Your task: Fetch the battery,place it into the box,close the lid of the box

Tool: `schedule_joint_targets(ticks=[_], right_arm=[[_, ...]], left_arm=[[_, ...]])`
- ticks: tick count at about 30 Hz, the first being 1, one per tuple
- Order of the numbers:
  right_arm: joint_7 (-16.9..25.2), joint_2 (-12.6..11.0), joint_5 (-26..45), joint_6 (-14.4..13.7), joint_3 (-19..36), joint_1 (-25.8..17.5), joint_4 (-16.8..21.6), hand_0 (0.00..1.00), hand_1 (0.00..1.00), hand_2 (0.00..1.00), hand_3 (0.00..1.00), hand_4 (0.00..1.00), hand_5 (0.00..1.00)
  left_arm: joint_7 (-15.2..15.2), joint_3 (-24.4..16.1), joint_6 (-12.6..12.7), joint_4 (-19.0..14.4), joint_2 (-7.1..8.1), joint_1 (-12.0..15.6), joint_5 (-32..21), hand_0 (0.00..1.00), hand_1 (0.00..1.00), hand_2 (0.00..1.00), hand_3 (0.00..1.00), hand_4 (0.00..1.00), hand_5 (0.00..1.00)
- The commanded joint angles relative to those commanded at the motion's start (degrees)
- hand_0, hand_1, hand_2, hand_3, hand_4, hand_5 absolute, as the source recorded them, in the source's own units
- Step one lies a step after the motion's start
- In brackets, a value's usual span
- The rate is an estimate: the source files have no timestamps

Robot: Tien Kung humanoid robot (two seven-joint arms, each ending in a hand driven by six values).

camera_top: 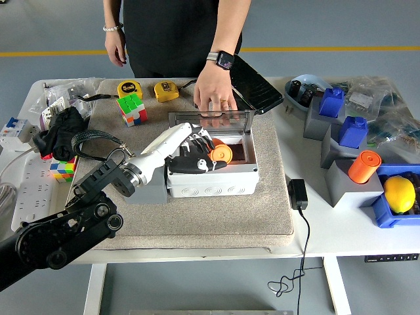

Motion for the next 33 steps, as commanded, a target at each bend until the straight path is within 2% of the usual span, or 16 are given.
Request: schedule_joint_targets(ticks=[9, 13, 19, 25, 30, 33], right_arm=[[0.00, 0.16, 0.05, 0.03, -0.33, 0.21, 0.14, 0.598, 0.587, 0.572, 0.519, 0.926, 0.444], [0.00, 0.20, -0.18, 0.04, -0.13, 0.19, 0.34, 0.599, 0.587, 0.572, 0.519, 0.926, 0.444], [-0.03, 0.15, -0.23, 0.03, -0.11, 0.10, 0.31, 0.600, 0.587, 0.572, 0.519, 0.926, 0.443], [-0.06, 0.23, -0.18, 0.03, -0.10, 0.07, 0.27, 0.599, 0.588, 0.572, 0.520, 0.926, 0.443], [-0.02, 0.27, -0.28, 0.03, -0.06, 0.18, 0.39, 0.600, 0.587, 0.571, 0.520, 0.925, 0.442], [-0.03, 0.28, -0.25, 0.03, -0.12, 0.14, 0.38, 0.600, 0.587, 0.571, 0.520, 0.925, 0.442]], left_arm=[[-1.54, 0.90, 1.06, 3.62, -5.14, -2.73, -7.74, 0.230, 0.485, 0.485, 0.486, 0.998, 0.582], [-1.98, 1.06, 1.38, 4.37, -6.42, -3.19, -9.62, 0.234, 0.485, 0.499, 0.497, 0.998, 0.582], [-1.93, 0.95, 1.36, 4.02, -6.46, -3.27, -10.42, 0.239, 0.491, 0.508, 0.501, 0.998, 0.585], [-2.61, -0.34, 1.53, 1.16, -5.96, -3.00, -11.95, 0.240, 0.494, 0.527, 0.520, 0.998, 0.589], [-4.36, -1.84, 1.66, -2.88, -5.76, -2.47, -18.36, 0.268, 0.523, 0.554, 0.536, 0.998, 0.590], [-5.26, -2.45, -0.10, -3.93, -5.65, -2.42, -23.57, 0.268, 0.523, 0.554, 0.536, 0.998, 0.590]])
